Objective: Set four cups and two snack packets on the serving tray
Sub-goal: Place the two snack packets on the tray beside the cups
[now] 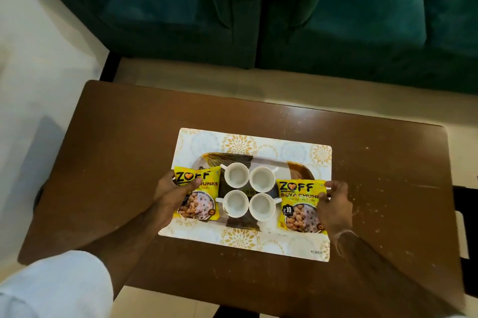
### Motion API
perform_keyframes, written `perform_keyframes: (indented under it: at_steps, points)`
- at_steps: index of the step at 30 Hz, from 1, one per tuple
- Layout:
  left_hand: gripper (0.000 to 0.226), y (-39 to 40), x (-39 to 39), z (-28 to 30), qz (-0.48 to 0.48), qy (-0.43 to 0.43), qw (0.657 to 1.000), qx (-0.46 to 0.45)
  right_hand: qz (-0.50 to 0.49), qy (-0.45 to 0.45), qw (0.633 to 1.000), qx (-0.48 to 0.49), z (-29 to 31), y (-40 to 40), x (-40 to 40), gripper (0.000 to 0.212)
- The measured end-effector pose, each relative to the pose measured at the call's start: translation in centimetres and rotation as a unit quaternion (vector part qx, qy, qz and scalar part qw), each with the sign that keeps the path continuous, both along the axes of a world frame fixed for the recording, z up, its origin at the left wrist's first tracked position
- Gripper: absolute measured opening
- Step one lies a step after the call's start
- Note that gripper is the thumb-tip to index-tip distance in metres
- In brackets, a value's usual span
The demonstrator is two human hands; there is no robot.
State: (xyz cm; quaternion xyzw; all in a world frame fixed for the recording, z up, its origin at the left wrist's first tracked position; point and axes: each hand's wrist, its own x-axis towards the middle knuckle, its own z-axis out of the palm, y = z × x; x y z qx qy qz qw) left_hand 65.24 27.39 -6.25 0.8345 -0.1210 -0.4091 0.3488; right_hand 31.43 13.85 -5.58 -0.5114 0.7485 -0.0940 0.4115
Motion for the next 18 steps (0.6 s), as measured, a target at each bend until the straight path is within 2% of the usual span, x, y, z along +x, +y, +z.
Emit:
perform_keyframes:
  at_steps: [5,8,11,15,18]
  points:
    - [0.037,-0.6,-0.7,-0.8,-0.024,-0.081,0.996,0.028,0.008,-0.010,1.000,-0.005,-0.6,0.2,0.4,0.023]
    - [0.042,-1.0,-1.1,-1.2,-0.044,-0.120,0.992,0.021,0.058,0.003,0.998,0.003,-0.6,0.0,0.5,0.023]
    - [0.058,-1.0,-1.0,-1.2,-0.044,-0.125,0.991,0.017,0.116,0.029,0.993,-0.012,-0.4,0.0,0.7,0.024]
    - [0.080,-0.9,-0.6,-0.9,-0.076,-0.139,0.987,0.029,0.189,0.068,0.980,-0.006,-0.1,-0.1,0.8,0.042]
    - [0.085,-1.2,-0.3,-0.5,-0.099,-0.141,0.984,0.036,0.228,0.110,0.967,-0.001,0.5,-0.6,0.9,0.057]
